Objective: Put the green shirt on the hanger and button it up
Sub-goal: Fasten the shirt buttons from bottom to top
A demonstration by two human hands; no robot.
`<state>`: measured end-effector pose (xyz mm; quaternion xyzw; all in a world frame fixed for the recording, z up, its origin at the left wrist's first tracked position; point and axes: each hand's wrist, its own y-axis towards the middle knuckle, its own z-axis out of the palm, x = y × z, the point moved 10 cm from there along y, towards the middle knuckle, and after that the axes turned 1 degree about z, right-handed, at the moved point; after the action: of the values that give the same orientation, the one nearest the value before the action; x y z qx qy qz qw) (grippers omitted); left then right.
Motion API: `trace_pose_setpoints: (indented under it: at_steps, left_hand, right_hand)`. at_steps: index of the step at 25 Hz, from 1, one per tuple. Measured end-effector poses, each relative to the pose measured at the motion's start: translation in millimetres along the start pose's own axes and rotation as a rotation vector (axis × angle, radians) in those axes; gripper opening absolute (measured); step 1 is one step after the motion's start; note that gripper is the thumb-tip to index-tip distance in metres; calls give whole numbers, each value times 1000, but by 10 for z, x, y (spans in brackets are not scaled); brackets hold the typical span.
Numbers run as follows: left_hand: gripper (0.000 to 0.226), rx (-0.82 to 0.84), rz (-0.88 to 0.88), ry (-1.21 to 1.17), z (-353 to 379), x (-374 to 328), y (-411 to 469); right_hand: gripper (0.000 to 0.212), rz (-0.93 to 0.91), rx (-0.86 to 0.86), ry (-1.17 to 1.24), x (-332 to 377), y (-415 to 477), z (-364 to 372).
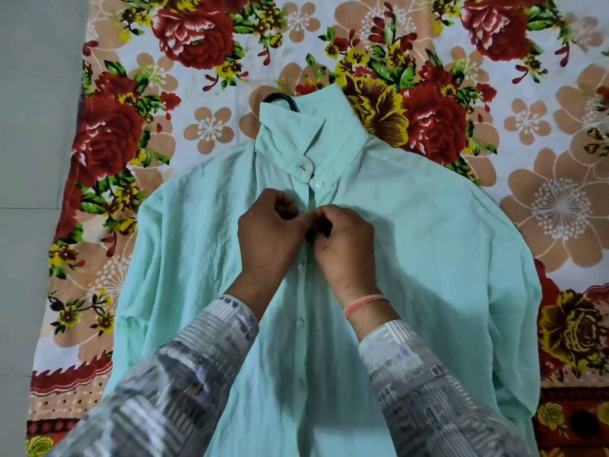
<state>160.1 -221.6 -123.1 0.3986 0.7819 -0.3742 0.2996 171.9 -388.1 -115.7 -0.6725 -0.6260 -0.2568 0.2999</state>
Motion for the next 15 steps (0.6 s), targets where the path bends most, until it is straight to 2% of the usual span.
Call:
trace_pose_setpoints:
  at_steps: [2, 4, 9, 13, 15]
  left_hand:
    - [23, -3, -15, 43, 18, 16, 84]
    - [14, 22, -81, -33, 17, 154, 132]
    - [21, 167, -219, -461, 68, 404, 156]
    - [20, 248, -192, -566, 65, 359, 212]
    - [21, 279, -190, -570, 66, 345, 221]
  right_hand:
    - [21, 49, 4, 21, -43, 36, 52]
    - [15, 70, 12, 11, -59, 60, 106]
    - [10, 99, -29, 34, -1, 91, 28]
    - [12, 320, 17, 291, -119, 138, 122]
    - [16, 368, 74, 363, -118, 133, 231]
